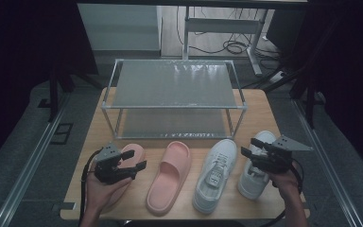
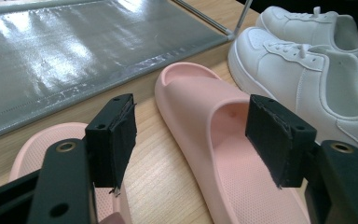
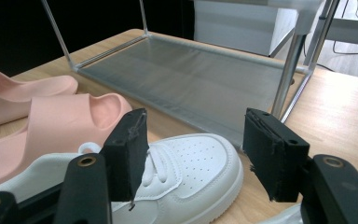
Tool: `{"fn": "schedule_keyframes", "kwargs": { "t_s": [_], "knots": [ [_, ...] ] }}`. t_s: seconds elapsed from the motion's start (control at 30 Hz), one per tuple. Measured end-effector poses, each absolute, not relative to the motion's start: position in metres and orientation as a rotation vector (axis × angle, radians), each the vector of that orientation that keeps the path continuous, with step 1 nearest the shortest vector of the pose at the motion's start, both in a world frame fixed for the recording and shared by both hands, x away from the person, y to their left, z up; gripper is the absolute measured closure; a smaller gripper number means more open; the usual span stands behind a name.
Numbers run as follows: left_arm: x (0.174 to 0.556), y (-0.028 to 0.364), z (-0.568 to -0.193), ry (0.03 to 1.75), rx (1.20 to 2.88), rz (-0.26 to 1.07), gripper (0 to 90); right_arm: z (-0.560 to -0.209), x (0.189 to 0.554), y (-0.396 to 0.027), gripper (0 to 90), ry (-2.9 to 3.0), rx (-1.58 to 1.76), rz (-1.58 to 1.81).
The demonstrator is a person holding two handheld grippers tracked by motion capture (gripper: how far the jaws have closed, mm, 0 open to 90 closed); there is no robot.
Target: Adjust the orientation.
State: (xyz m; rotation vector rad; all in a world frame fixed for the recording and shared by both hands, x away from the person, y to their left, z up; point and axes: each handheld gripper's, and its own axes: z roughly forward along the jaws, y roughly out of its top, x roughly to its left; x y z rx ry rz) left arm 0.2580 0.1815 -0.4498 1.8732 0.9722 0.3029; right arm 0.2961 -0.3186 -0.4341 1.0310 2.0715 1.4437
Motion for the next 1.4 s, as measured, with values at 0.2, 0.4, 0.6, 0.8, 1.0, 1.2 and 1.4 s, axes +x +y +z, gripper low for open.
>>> {"fn": "schedule_keyframes", "kwargs": {
  "t_s": [0.2,0.4,0.6,0.8,1.0,1.2,1.4],
  "knots": [
    [0.259,0.179,-0.455,0.988,1.881,0.296,34.7,-0.439,0.298,-0.320,40.4,2.090,1.039,1.426],
    [0.258,0.174,-0.455,0.979,1.912,0.306,46.3,-0.438,0.294,-0.314,40.1,2.103,1.025,1.382],
    [0.260,0.174,-0.451,0.976,1.898,0.298,65.8,-0.444,0.286,-0.312,39.8,2.117,1.051,1.332],
    [0.263,0.168,-0.453,0.971,1.921,0.299,83.1,-0.446,0.284,-0.311,39.9,2.116,1.058,1.327],
    [0.258,0.162,-0.449,0.963,1.927,0.302,88.5,-0.447,0.284,-0.311,39.8,2.116,1.068,1.329],
    [0.252,0.164,-0.447,0.965,1.942,0.293,89.9,-0.443,0.282,-0.314,39.9,2.094,1.078,1.337],
    [0.244,0.173,-0.448,0.977,1.949,0.292,90.0,-0.443,0.282,-0.316,40.0,2.085,1.100,1.334]
  ]
}}
